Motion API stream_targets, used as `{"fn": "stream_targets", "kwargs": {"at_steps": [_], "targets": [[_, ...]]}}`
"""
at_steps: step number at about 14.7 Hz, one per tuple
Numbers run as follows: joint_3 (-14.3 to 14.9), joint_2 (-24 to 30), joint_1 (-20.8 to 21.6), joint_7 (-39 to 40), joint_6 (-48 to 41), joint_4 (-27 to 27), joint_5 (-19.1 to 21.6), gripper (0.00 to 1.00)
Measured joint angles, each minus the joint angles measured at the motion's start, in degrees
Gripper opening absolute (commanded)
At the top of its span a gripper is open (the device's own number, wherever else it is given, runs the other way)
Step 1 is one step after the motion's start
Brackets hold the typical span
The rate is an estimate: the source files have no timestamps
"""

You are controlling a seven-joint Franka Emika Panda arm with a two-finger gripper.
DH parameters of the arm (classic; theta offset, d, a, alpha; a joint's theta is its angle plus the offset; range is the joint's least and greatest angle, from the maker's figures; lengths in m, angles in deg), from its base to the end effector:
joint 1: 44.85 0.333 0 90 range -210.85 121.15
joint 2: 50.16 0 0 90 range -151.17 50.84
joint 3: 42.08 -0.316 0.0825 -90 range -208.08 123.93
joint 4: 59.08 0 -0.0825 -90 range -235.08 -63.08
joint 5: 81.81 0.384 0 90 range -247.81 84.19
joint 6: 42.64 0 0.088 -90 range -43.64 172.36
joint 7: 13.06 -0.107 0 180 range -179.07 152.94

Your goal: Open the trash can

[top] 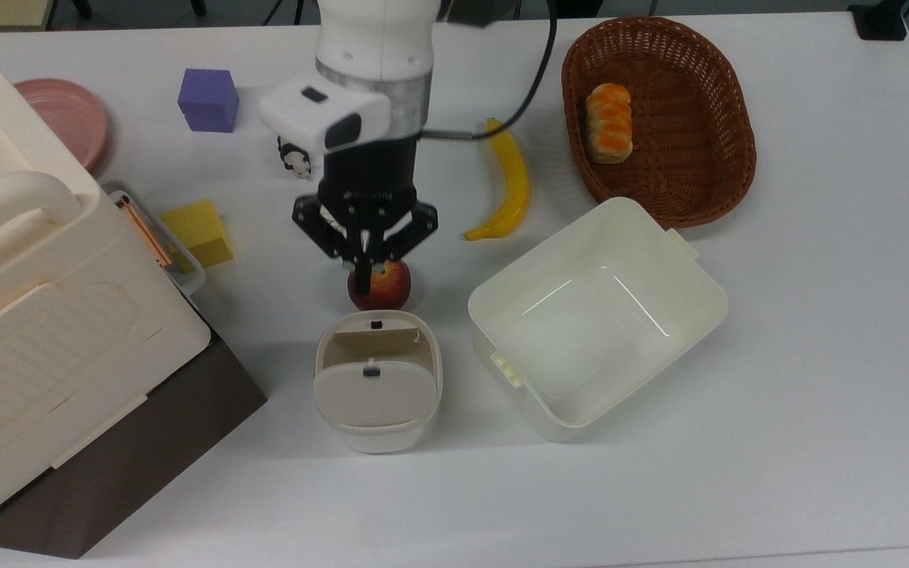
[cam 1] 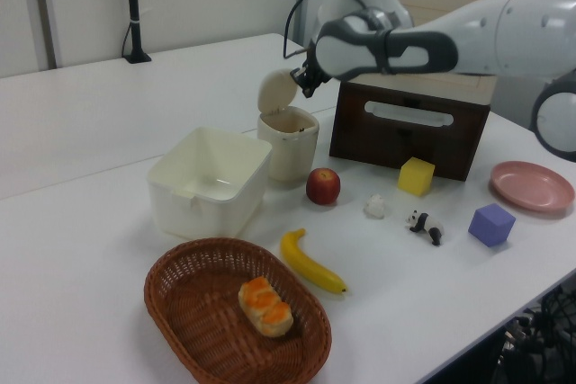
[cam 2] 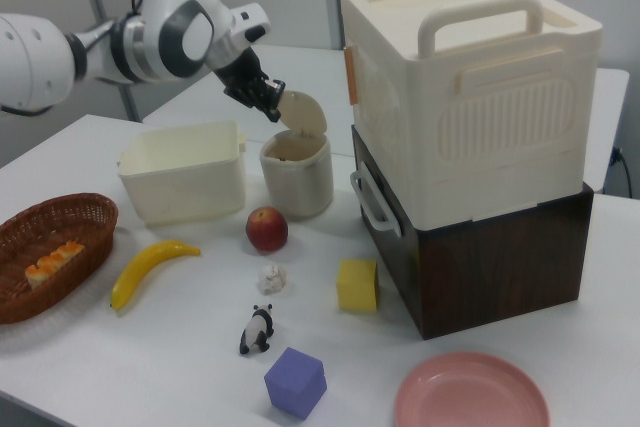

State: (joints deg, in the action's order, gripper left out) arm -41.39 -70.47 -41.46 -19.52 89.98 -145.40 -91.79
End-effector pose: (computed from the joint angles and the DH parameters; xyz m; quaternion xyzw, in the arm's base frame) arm 0.7040 0.0312 0.5126 0.9714 0.0120 0.2294 0.0594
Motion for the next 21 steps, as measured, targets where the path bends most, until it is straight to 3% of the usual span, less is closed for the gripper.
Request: {"fn": "stream_targets", "kwargs": {"at_steps": [1,2,3,4,5,7,9,11,18,21], "targets": [[0.0,1.38,-0.05,0.0,-2.99,0.01,1.35,0.03],[0.0,2.74,-0.06,0.0,-6.22,0.02,2.78,0.12],[0.0,4.12,-0.04,0.01,-9.92,0.02,4.13,0.27],[-0.03,5.36,0.03,0.03,-13.81,0.0,5.05,0.33],[-0.13,6.37,0.18,0.03,-17.41,-0.02,5.52,0.45],[-0.37,8.29,0.75,0.03,-25.73,-0.07,5.73,1.0],[-0.48,10.52,0.8,0.03,-35.17,-0.07,5.74,1.0],[-0.48,12.31,0.74,0.03,-38.77,-0.22,5.74,1.0],[0.78,17.38,-1.59,0.03,-36.92,-0.98,5.74,1.0],[1.66,17.7,-1.78,0.03,-35.28,-1.54,8.22,1.0]]}}
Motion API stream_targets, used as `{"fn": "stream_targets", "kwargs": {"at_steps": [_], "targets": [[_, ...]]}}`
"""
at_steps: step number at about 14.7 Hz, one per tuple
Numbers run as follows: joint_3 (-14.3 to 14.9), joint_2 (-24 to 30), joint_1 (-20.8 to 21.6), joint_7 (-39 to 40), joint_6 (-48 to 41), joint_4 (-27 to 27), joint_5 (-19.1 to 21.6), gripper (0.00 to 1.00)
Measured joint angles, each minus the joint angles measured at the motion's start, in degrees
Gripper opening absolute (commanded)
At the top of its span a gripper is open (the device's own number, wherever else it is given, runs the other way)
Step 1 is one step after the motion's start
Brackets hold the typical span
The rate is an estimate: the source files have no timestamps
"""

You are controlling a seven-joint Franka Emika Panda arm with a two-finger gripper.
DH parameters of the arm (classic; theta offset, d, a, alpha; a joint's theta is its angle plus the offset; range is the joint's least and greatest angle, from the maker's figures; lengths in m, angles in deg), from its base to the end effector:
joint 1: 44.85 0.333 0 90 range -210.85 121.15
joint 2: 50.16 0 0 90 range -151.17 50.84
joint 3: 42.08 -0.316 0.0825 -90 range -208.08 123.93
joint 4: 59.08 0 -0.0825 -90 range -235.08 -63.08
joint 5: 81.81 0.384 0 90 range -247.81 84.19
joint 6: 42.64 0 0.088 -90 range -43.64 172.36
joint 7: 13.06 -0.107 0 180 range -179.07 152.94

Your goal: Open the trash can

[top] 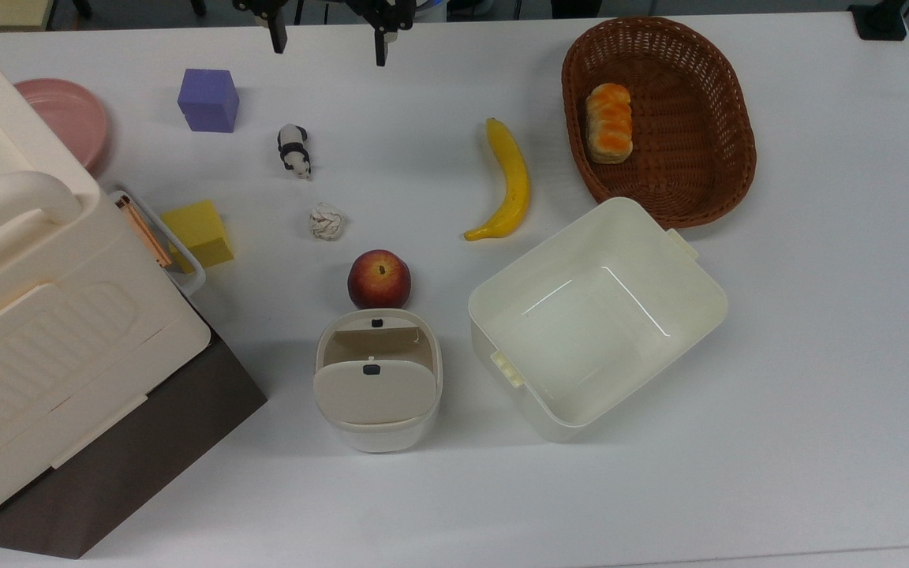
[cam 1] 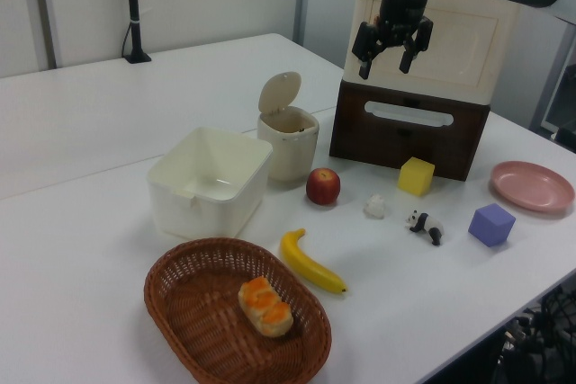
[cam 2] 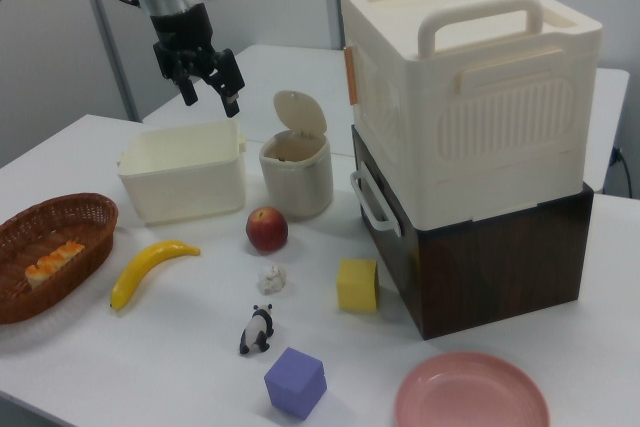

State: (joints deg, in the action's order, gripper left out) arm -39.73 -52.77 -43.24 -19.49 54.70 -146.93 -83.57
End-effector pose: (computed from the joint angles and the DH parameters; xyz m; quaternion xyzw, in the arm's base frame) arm 0.5815 -0.0098 0.6287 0.9962 -0.0613 0.0607 0.0133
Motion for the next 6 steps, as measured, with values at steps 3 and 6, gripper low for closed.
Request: {"fn": "stream_targets", "kwargs": {"at_steps": [3,6], "targets": [[0.29,0.17,0.03,-1.71,0.0,-0.05,1.23,1.0],[1.35,0.61,0.08,-2.01,-1.79,-0.12,1.52,1.0]]}}
